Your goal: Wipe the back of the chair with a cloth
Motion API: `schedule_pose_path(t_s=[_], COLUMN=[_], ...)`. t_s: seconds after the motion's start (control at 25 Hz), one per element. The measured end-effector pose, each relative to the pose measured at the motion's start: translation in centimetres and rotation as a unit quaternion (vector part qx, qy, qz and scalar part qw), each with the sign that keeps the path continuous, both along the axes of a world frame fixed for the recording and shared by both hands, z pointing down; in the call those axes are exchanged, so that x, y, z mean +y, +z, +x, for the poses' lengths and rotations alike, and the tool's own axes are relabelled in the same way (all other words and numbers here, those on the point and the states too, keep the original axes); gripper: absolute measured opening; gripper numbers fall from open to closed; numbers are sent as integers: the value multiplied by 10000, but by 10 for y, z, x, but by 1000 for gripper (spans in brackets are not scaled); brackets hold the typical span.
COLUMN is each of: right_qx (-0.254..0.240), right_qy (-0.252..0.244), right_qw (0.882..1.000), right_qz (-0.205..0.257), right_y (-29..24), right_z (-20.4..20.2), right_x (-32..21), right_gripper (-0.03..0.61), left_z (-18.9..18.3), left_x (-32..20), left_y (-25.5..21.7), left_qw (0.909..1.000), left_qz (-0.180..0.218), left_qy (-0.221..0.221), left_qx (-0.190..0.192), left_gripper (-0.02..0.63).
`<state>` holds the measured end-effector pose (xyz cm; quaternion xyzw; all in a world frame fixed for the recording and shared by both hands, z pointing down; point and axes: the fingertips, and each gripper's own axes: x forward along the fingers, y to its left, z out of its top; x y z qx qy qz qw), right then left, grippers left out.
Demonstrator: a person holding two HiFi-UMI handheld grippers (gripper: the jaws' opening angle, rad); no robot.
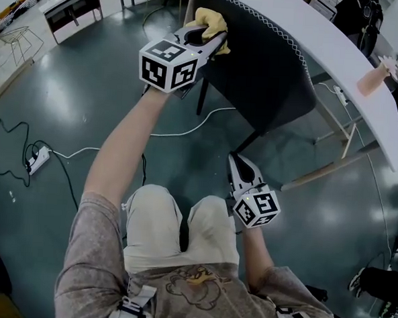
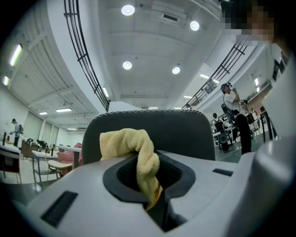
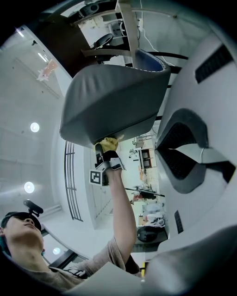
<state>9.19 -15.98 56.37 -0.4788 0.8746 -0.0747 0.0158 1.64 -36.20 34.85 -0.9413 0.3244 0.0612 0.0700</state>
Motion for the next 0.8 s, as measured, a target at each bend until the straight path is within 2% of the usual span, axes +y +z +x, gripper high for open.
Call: schedule_pose_path(t_s=[0.16,0.44,0.6,0.8], right_qx=[18,27,39,51], right_qy=[-17,34,114,198], right_qw=[10000,10000,9999,9998], right_qz=[11,-24,-47,-89], right_y=[0,6,8,11], right_z=[-5,1,5,11], right_x=[2,5,8,8], right_gripper=[25,25,25,25], left_z=[20,40,64,90], left_x=[23,44,63,85], left_y=[6,13,18,20], left_qw=[9993,9981,9952,9904], left_qz=[123,91,131,115], left_qy=[271,592,928,1356], left_qx=[-223,-140,-267,-250], left_gripper=[63,61,61,61])
